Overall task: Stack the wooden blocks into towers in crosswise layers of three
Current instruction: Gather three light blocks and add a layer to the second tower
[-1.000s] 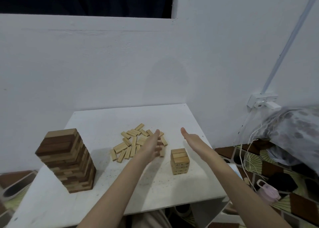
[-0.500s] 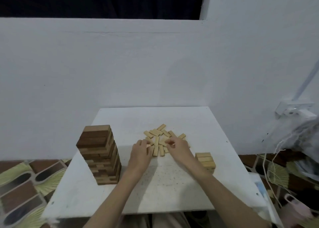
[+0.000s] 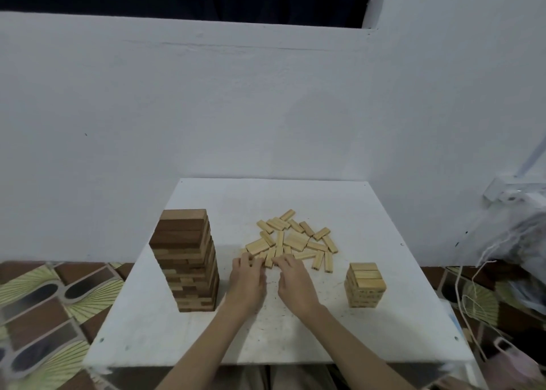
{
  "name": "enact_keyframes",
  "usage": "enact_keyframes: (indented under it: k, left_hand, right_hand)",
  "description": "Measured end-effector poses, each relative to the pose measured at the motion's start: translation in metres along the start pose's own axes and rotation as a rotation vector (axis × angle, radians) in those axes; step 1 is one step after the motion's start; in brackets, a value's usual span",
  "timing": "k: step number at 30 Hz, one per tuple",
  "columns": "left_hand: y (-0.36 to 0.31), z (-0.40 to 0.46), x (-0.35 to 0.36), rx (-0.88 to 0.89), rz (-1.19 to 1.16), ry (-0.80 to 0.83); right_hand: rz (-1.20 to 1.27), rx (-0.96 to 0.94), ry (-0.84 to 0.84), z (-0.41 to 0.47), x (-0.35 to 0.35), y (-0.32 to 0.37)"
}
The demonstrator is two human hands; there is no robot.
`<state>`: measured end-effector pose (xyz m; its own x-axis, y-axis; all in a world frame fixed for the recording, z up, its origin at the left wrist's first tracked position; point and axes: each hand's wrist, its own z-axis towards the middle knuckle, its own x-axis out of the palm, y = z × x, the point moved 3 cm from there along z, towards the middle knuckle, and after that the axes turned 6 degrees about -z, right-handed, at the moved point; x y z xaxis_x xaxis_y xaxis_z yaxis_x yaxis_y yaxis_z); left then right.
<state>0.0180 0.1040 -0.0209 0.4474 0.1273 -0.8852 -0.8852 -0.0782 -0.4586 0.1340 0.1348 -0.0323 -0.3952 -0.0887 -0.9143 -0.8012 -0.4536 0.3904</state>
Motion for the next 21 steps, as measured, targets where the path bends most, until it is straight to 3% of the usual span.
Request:
enact_keyframes:
  k: [6,13,18,21]
  left_hand:
    - [0.003,0.009,0.003,-0.062,-0.254,-0.029]
    - [-0.002,0.015,0.002,-0.079,-0.37,0.029]
    - [-0.004,0.02,0.003,-0.016,-0.185,0.055]
    - [-0.004,0.024,0.004,0.019,-0.089,0.11]
  right_hand:
    - [0.003,0.048,0.059,0.004,0.001,-0.003]
    - [0.177,0.057,0.048,0.003,-0.001,-0.007]
    - [0.309,0.129,0.029,0.003,-0.005,-0.013]
    - [0.323,0.128,0.107,0.002,-0.012,-0.014]
